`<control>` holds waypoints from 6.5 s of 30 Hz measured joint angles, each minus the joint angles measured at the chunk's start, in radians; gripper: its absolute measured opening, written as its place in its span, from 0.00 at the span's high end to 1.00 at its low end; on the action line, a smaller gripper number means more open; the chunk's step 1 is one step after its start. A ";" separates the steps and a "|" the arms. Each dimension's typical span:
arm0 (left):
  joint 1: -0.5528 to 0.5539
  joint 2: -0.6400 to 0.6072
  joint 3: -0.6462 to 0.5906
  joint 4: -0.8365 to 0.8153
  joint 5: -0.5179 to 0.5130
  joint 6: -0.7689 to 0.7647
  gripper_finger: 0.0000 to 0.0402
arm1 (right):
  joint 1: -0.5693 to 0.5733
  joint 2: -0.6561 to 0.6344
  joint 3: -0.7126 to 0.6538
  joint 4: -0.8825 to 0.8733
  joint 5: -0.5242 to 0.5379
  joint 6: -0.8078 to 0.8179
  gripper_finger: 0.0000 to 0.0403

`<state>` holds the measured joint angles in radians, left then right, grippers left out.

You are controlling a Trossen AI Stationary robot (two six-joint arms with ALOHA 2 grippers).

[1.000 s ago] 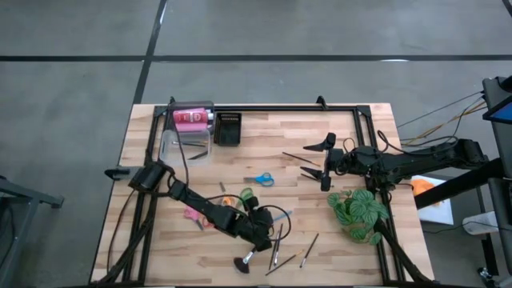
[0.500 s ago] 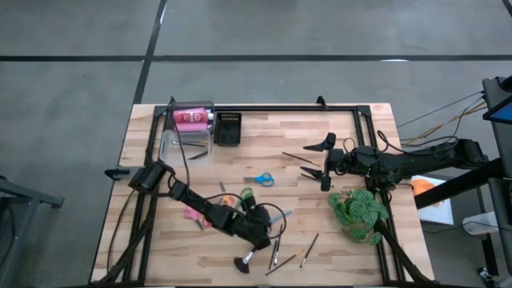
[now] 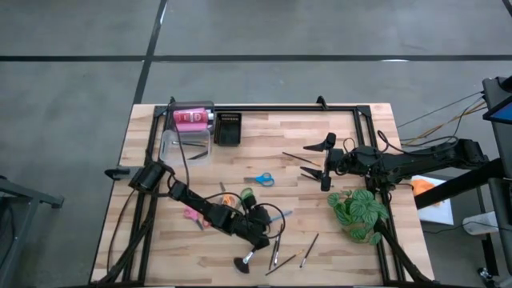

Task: Pick & Place Paint Supplies
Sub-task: Put the blue paint brush into the transparent bin, then put the black paint brush into the transparent bin

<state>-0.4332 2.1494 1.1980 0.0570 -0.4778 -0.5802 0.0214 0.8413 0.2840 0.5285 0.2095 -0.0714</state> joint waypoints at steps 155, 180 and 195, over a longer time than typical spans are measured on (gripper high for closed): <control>1.017 -1.065 -0.385 -1.019 0.332 0.898 0.97 | 0.000 0.000 0.000 0.000 0.000 0.000 0.18; 1.016 -1.065 -0.386 -1.019 0.329 0.895 0.73 | 0.000 0.000 0.000 0.000 0.000 0.000 0.18; 1.008 -1.065 -0.301 -1.021 0.369 0.837 0.72 | 0.000 0.000 0.000 0.000 0.000 0.000 0.18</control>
<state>0.5751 1.0843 0.8972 -0.9642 -0.1091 0.2572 0.0212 0.8413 0.2840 0.5288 0.2093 -0.0712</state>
